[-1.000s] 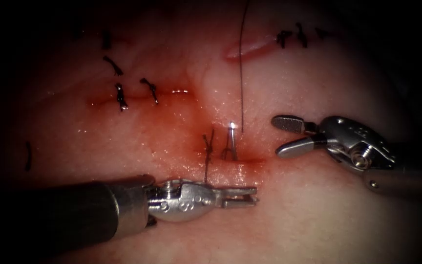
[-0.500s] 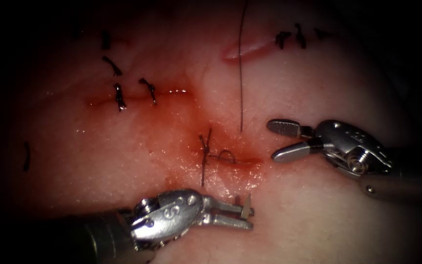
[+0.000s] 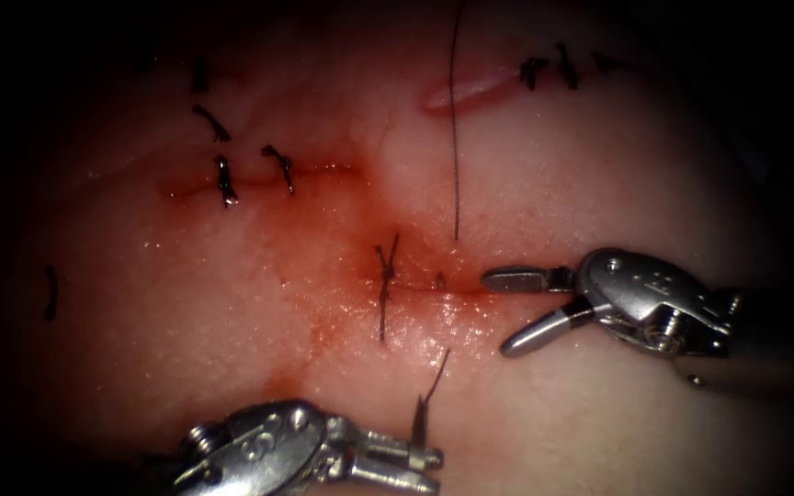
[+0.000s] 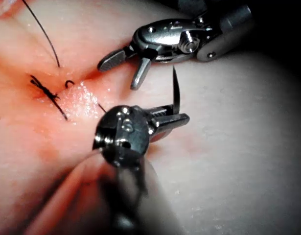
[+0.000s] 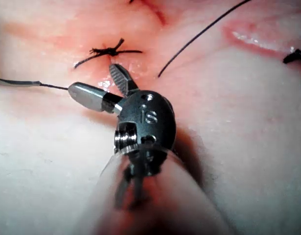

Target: Wound Closure

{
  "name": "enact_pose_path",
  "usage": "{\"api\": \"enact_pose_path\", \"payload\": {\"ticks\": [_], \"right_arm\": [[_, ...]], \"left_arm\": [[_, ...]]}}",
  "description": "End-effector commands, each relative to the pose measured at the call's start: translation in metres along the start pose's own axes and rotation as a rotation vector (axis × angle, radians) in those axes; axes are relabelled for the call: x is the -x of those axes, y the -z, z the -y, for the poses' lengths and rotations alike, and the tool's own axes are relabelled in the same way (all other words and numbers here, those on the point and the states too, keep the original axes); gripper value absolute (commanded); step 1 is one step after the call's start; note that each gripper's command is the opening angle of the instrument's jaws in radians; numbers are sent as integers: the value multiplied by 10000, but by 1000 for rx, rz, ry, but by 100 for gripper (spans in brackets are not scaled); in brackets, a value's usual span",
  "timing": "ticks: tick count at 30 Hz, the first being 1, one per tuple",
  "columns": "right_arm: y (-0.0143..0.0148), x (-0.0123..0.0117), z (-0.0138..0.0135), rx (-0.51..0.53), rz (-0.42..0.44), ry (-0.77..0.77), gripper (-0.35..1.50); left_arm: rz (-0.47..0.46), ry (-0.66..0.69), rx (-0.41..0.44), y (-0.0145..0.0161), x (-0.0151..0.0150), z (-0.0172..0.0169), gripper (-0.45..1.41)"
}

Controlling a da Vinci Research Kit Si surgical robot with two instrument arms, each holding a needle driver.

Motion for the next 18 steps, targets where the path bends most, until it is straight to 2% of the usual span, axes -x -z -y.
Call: {"api": "enact_pose_path", "payload": {"ticks": [1,5,12,18], "right_arm": [[-23,-5,8,-11,23,32,96],[-38,-7,21,4,88,94,93],[-47,-8,25,67,139,153,84],[-42,-6,20,190,252,212,83]], "left_arm": [[0,-69,3,-3,-2,-1,-45],[16,-345,-44,-1,-18,-30,-45],[178,-666,-158,3,-37,-63,-45],[215,-739,-222,11,-48,-66,-45]]}}
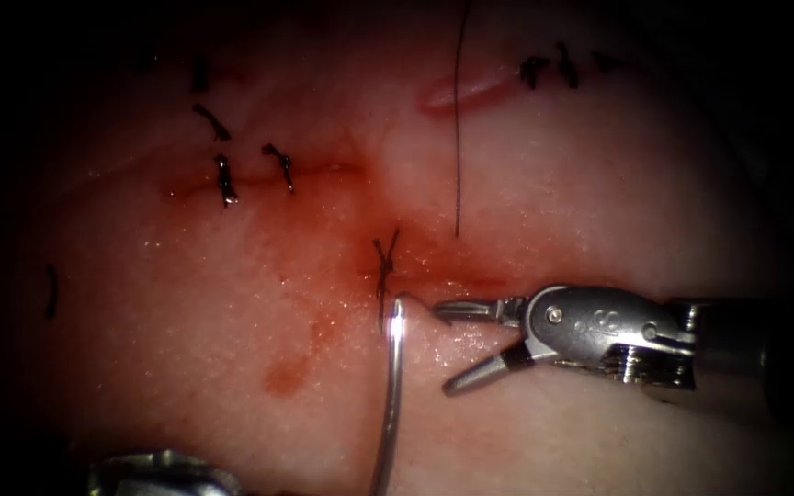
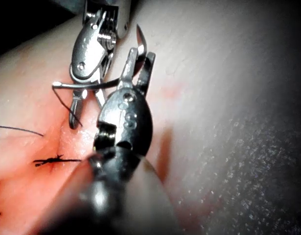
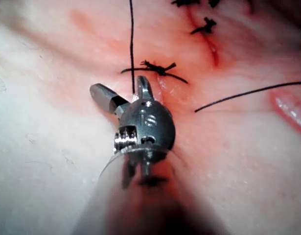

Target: Wound Closure

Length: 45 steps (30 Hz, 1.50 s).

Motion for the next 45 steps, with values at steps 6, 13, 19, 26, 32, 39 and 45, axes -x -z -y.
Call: {"api": "enact_pose_path", "payload": {"ticks": [6,13,19,26,32,39,45], "right_arm": [[-15,9,-3,20,62,6,78],[-30,18,1,5,80,22,68],[-27,20,5,2,80,19,-32],[-15,24,14,99,152,-157,-35],[-13,11,36,67,162,-268,-35],[-4,-37,103,24,163,-315,-35],[-2,-87,153,0,134,-261,-35]], "left_arm": [[43,-39,-45,3,-2,7,-45],[38,-57,-75,3,-9,7,-45],[34,-79,-89,8,-11,10,-45],[43,-80,-119,17,-9,16,-45],[55,-77,-153,19,4,14,-45],[39,-83,-201,25,51,22,-45],[72,-48,-252,39,76,42,-45]]}}
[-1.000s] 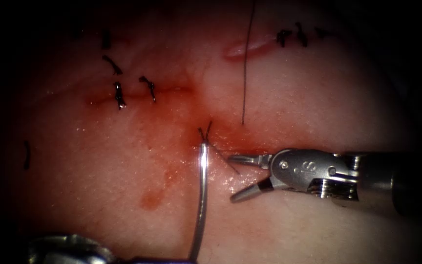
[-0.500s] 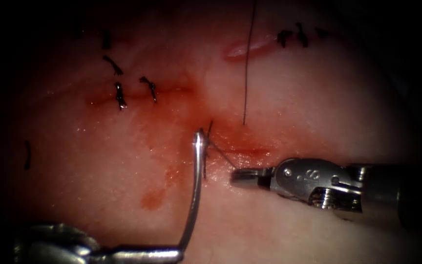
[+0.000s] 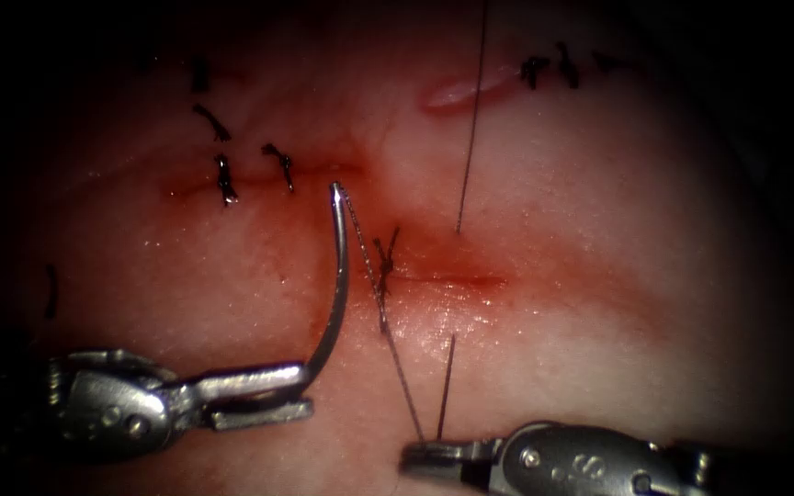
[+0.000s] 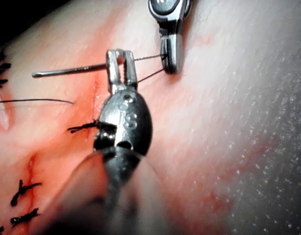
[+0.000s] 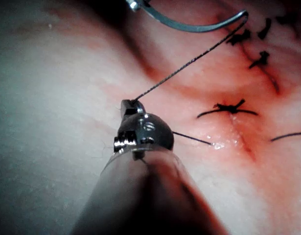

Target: Wound Closure

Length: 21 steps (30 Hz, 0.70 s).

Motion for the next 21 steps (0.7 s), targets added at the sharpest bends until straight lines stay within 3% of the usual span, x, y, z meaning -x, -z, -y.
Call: {"api": "enact_pose_path", "payload": {"ticks": [1,5,6,7,8,9,14,21], "right_arm": [[-13,-17,19,-11,-19,27,-35],[-16,-33,26,-2,-73,98,-35],[-16,-36,12,15,-120,121,39],[-16,-36,12,15,-120,121,39],[-16,-37,-2,48,-130,179,96],[-15,-38,-15,83,-125,238,129],[-3,-40,-48,166,-122,341,146],[6,-29,-97,217,-135,339,146]], "left_arm": [[6,2,-5,-5,3,2,-45],[18,14,-19,3,-5,7,-45],[40,28,-41,15,-12,14,-45],[40,28,-41,15,-12,14,-45],[85,41,-75,29,-14,23,-45],[134,55,-110,44,-14,31,-45],[195,71,-165,76,-8,51,-45],[264,62,-222,101,10,69,-45]]}}
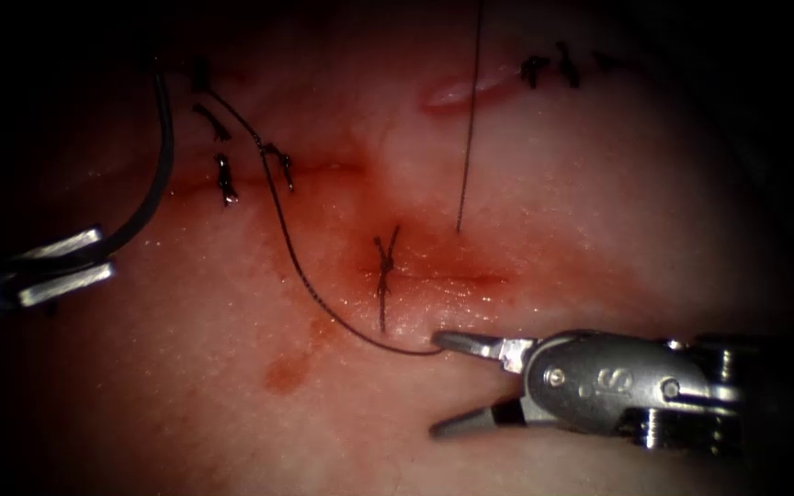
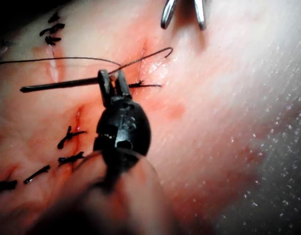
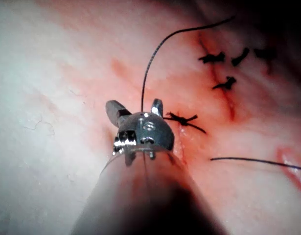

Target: Wound Closure

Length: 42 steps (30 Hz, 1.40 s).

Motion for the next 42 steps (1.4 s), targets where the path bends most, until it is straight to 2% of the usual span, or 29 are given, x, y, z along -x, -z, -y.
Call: {"api": "enact_pose_path", "payload": {"ticks": [1,4,5,9,10,13,14,15,16,20,24,25,26,29,31,33,34,38,41,42], "right_arm": [[-15,9,-11,14,1,14,146],[-26,28,-18,9,19,30,145],[-36,41,-20,3,34,44,143],[-55,67,-18,-23,72,73,136],[-55,67,-18,-23,72,73,136],[-57,75,-15,-31,92,80,116],[-57,77,-14,-35,99,79,94],[-57,80,-11,-56,105,73,22],[-55,81,-9,-77,103,64,-30],[-46,79,-4,-112,127,40,-35],[-28,60,1,-110,157,32,-35],[-19,47,9,-118,160,22,-35],[-19,47,9,-118,160,22,-35],[-11,25,30,-162,145,10,-35],[-5,-8,68,-240,125,15,-35],[-3,-28,93,-287,109,23,-35],[-3,-28,93,-287,109,23,-35],[-2,-54,124,-359,80,39,-35],[-7,-62,125,-359,48,37,-33],[-9,-63,121,-352,32,30,2]], "left_arm": [[4,1,-2,-9,5,1,-45],[22,-4,-14,-12,13,4,-45],[31,-4,-20,-15,17,5,-45],[40,-6,-28,-18,23,5,-45],[40,-6,-28,-18,23,5,-45],[45,-6,-32,-19,24,6,-45],[45,-6,-32,-19,24,6,-45],[42,-5,-30,-19,24,6,-45],[43,-5,-31,-19,24,6,-45],[42,-5,-30,-20,24,5,-45],[43,-6,-33,-24,26,5,-45],[43,-8,-36,-28,29,3,-45],[43,-8,-36,-28,29,3,-45],[41,-13,-41,-36,34,-1,-45],[38,-20,-42,-44,39,-7,-45],[41,-23,-40,-48,41,-9,-45],[41,-23,-40,-48,41,-9,-45],[39,-23,-39,-48,40,-11,-45],[40,-21,-37,-46,40,-7,-45],[40,-20,-36,-45,41,-6,-45]]}}
